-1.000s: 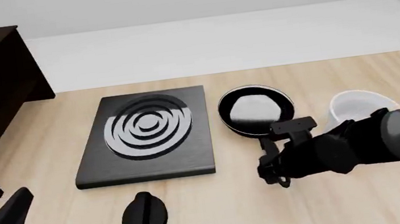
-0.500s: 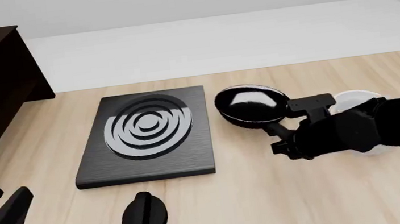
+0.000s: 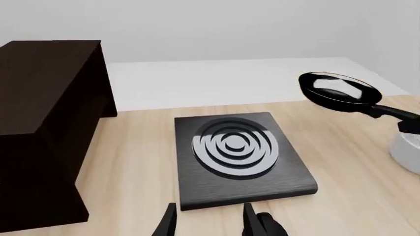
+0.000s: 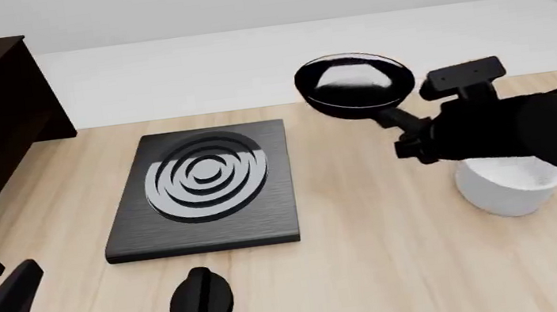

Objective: Put the frying pan on the cabinet shelf.

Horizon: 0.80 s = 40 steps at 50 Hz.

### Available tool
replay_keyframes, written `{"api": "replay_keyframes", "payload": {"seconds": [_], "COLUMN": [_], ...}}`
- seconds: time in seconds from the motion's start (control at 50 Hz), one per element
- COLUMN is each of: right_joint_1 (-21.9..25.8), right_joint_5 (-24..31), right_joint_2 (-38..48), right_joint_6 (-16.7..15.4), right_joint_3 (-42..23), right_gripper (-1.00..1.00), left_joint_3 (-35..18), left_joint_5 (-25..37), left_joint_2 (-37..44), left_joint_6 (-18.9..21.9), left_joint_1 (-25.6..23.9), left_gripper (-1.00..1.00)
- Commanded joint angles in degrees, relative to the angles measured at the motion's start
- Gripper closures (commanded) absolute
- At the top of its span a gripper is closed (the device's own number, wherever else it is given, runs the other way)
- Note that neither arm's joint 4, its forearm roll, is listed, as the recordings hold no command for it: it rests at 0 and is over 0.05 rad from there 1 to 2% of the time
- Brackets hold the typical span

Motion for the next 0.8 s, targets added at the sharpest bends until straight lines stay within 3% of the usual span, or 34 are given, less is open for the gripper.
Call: {"api": "replay_keyframes", "payload": {"seconds": [0.02,0.14,0.28,0.38,0.44,0.68,0.8], "right_joint_1": [1.29,3.42,6.84,9.43,10.85,17.88,20.22], "right_joint_5": [-0.35,0.22,2.07,2.77,3.66,4.73,4.57], "right_joint_2": [-4.10,-3.78,-2.56,-0.54,0.92,7.00,9.39], "right_joint_6": [-2.80,-3.90,-3.96,-4.70,-4.68,-4.58,-5.16], "right_joint_3": [-3.95,-6.02,-10.19,-13.56,-16.60,-24.39,-26.84], "right_gripper": [1.00,1.00,1.00,1.00,1.00,1.00,1.00], "left_joint_3": [-0.56,-1.91,-5.50,-7.82,-9.28,-9.07,-9.07], "left_joint_5": [0.32,0.87,0.62,-1.35,-0.34,-1.54,-1.75], "left_joint_2": [0.01,-0.66,1.93,5.39,5.74,7.54,8.59], "left_joint_6": [-0.96,-1.95,-9.08,-10.47,-16.95,-28.21,-28.08], "left_joint_1": [-0.18,-1.40,-0.73,0.07,-0.07,-5.82,-6.95], "left_gripper": [-1.00,-1.00,-1.00,-1.00,-1.00,-1.00,-1.00]}}
